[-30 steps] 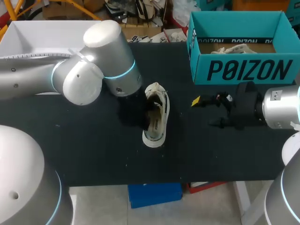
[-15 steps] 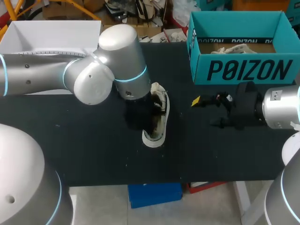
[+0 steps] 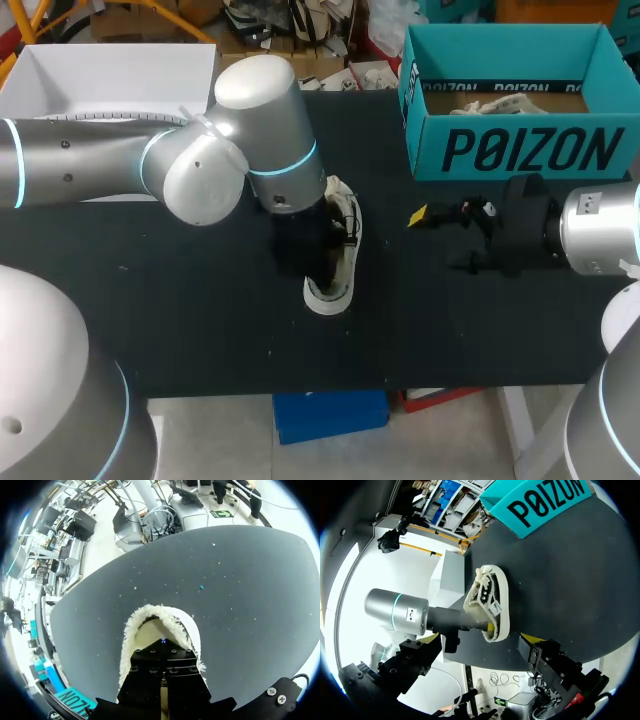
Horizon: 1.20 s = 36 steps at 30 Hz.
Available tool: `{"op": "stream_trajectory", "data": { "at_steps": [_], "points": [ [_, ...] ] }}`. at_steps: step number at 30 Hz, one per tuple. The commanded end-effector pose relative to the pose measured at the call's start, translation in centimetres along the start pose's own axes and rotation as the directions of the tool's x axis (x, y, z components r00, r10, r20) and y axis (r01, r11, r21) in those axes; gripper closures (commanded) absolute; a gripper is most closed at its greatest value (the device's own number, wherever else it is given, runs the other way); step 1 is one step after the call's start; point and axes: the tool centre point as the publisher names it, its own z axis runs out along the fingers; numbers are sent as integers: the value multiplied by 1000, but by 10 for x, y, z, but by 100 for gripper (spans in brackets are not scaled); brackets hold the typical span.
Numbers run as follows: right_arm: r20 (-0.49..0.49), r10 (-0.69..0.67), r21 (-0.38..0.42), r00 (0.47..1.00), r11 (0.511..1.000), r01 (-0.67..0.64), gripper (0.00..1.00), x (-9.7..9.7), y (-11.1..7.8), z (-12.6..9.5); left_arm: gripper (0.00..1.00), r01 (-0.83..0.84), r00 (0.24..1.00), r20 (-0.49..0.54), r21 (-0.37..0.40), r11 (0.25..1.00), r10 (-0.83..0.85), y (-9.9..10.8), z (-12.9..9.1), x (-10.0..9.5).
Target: Take the shoe out of the shoebox, open the shoe tongue, remove and reinsert the insole, then place the shoe into the shoebox
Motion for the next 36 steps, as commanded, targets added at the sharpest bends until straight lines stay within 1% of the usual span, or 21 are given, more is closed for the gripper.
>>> {"op": "stream_trajectory", "data": {
  "at_steps": [1, 5, 9, 11, 14, 17, 18, 21, 23, 25, 28, 29, 31, 33, 35, 36],
  "points": [
    [-1, 0, 1, 1000, 1000, 0, 0, 0, 0, 0, 100, 5, 999, 38, -7, 1000, -5, -5, -22, 4],
    [-1, 0, 1, 1000, 1000, 0, 0, 0, 0, 0, 100, 7, 999, 42, -31, 999, -6, -4, -46, 6],
    [-1, 0, 1, 1000, 1000, 0, 0, 0, 0, 0, 100, 31, 998, 61, -56, 998, -28, -2, -64, 10],
    [-1, 0, 1, 1000, 1000, 0, 0, 0, 0, 0, 100, 76, 987, 143, -12, 997, -74, -2, -72, 11],
    [-1, 0, 1, 1000, 1000, 0, 0, 0, 0, 0, 100, 91, 983, 164, -26, 996, -85, -6, -83, 11],
    [-1, 0, 1, 1000, 1000, 0, 0, 0, 0, 0, 99, 111, 976, 190, -20, 994, -105, -7, -88, 12],
    [-1, 0, 1, 1000, 1000, 0, 0, 0, 0, 0, 90, 115, 975, 192, -24, 993, -108, -8, -90, 12],
    [-1, 0, 1, 1000, 1000, 0, 0, 0, 0, 0, 89, 140, 966, 222, -20, 990, -132, -8, -95, 14],
    [-1, 0, 1, 1000, 1000, 0, 0, 0, 0, 0, 81, 156, 961, 237, -23, 988, -146, -8, -97, 15],
    [-1, 0, 1, 1000, 1000, 0, 0, 0, 0, 0, 69, 165, 956, 249, -25, 986, -153, -9, -100, 16],
    [-1, 0, 1, 1000, 1000, 0, 0, 0, 0, 0, 50, 173, 953, 258, -30, 984, -160, -10, -103, 16],
    [-1, 0, 1, 1000, 1000, 0, 0, 0, 0, 0, 29, 177, 951, 263, -30, 984, -163, -11, -103, 17],
    [-1, 0, 1, 1000, 1000, 0, 0, 0, 0, 0, 22, 191, 945, 273, -20, 981, -178, -12, -105, 19],
    [-1, 0, 1, 1000, 1000, 0, 0, 0, 0, 0, 22, 216, 936, 288, -16, 976, -203, -14, -107, 23],
    [-1, 0, 1, 1000, 1000, 0, 0, 0, 0, 0, 26, 232, 930, 297, -15, 973, -217, -14, -108, 25],
    [-1, 0, 1, 1000, 1000, 0, 0, 0, 0, 0, 27, 239, 928, 299, -18, 971, -223, -14, -108, 26]
  ]
}}
